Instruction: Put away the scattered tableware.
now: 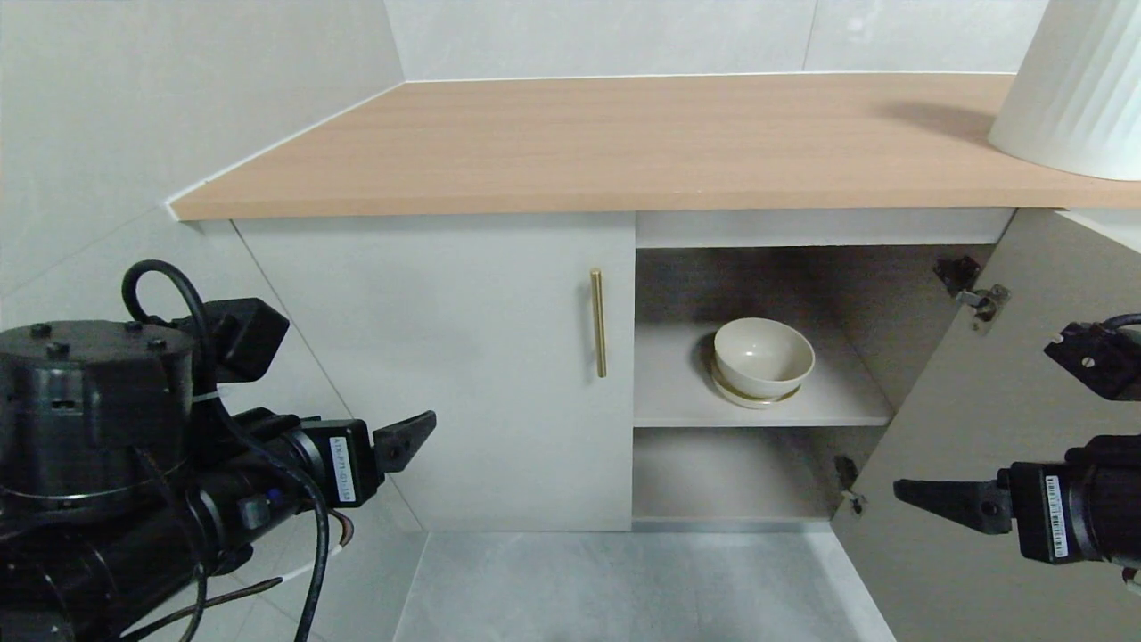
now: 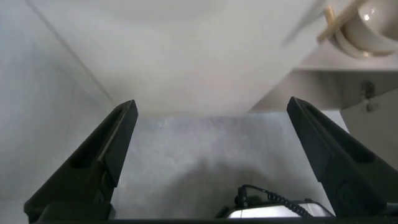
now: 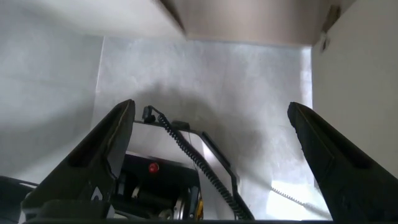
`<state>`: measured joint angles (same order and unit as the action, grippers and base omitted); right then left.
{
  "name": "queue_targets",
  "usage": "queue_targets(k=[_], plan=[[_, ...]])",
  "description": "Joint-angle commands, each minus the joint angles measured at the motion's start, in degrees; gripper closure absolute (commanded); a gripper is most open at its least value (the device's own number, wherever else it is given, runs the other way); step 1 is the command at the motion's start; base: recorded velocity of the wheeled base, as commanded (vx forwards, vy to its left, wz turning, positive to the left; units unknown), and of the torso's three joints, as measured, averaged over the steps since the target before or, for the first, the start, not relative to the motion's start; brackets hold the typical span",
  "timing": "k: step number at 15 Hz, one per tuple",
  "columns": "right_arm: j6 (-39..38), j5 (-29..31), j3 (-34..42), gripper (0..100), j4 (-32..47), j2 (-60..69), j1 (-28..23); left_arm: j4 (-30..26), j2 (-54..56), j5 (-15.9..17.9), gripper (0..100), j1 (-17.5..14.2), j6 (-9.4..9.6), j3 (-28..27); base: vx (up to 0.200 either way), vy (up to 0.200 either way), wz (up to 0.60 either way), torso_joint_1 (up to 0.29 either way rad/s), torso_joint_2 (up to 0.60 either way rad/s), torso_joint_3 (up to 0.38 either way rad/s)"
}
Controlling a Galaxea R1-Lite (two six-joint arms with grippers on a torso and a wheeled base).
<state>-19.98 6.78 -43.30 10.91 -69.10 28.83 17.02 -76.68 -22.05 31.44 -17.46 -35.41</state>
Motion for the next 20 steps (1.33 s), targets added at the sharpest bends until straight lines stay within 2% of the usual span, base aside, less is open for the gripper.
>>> queue_targets(k=[1,14,20], plan=[[0.03,-0.01,0.15,0,-0.01,-0.25,0.09,-0.06,-0.31,-0.10,0,0.03,-0.03,0.08,-0.200,0.000,0.00,-0.007,0.00,0.007],[1.96,0.08,1.20,0,-0.01,-0.16,0.09,-0.06,-0.66,-0.01,0,0.46,-0.03,0.26,-0.200,0.000,0.00,0.002,0.00,0.003],[1.96,0.08,1.20,0,-0.01,-0.16,0.09,-0.06,-0.84,-0.01,0,0.55,0.14,0.61,0.000,0.000,0.00,0.000,0.00,0.000]])
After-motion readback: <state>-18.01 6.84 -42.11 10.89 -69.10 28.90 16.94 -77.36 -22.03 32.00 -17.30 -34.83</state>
